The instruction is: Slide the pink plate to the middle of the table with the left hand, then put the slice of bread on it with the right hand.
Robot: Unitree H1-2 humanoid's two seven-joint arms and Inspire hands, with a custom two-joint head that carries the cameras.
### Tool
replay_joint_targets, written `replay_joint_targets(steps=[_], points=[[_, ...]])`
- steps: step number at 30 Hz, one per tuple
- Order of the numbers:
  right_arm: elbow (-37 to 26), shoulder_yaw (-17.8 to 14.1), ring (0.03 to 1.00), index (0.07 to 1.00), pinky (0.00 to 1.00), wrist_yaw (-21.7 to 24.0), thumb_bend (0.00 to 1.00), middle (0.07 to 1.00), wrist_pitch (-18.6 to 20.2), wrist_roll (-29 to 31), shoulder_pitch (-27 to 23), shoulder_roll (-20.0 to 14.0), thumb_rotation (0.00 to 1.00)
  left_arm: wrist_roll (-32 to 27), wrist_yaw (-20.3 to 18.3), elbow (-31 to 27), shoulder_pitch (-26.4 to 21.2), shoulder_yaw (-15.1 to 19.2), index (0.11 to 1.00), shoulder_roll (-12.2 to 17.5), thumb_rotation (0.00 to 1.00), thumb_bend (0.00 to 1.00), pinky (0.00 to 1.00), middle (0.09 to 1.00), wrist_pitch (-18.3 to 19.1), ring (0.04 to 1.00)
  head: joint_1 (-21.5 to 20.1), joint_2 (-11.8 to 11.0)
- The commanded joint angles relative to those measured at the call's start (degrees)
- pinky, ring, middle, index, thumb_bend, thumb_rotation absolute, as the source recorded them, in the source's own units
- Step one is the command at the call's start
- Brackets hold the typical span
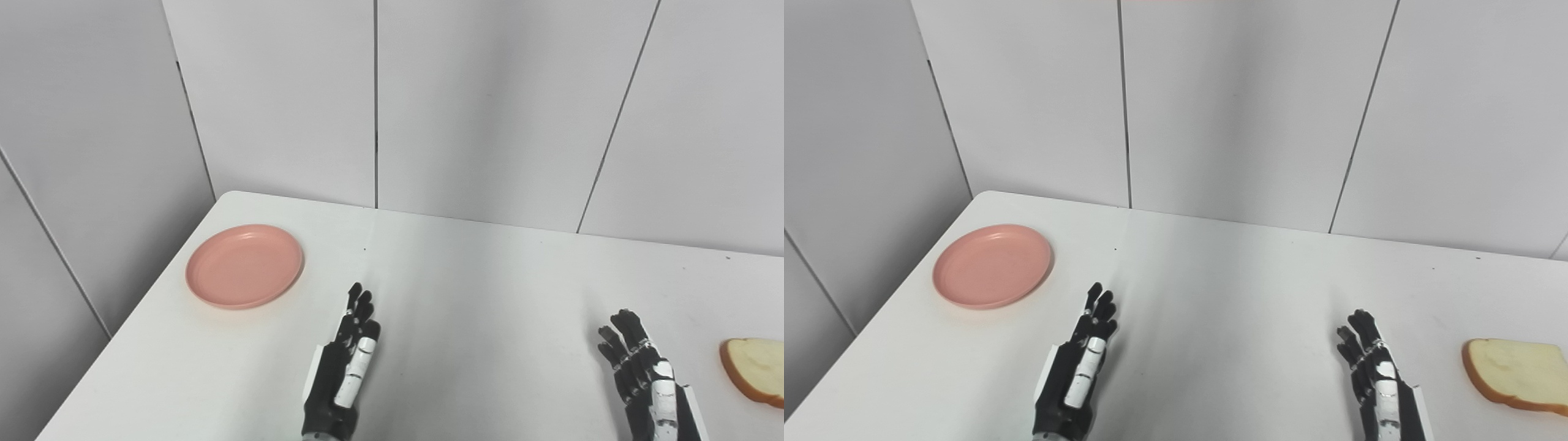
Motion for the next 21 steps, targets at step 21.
replay_joint_targets(steps=[21], points=[[10.44, -1.15, 0.900, 0.910, 0.93, 1.49, 0.75, 0.928, -2.59, 1.03, 3.65, 0.20, 0.99, -6.89, 2.30, -5.69, -19.84, 14.66, 0.788, 10.87, 0.83, 0.89, 0.90, 0.857, 4.96, 0.867, 1.20, -4.96]])
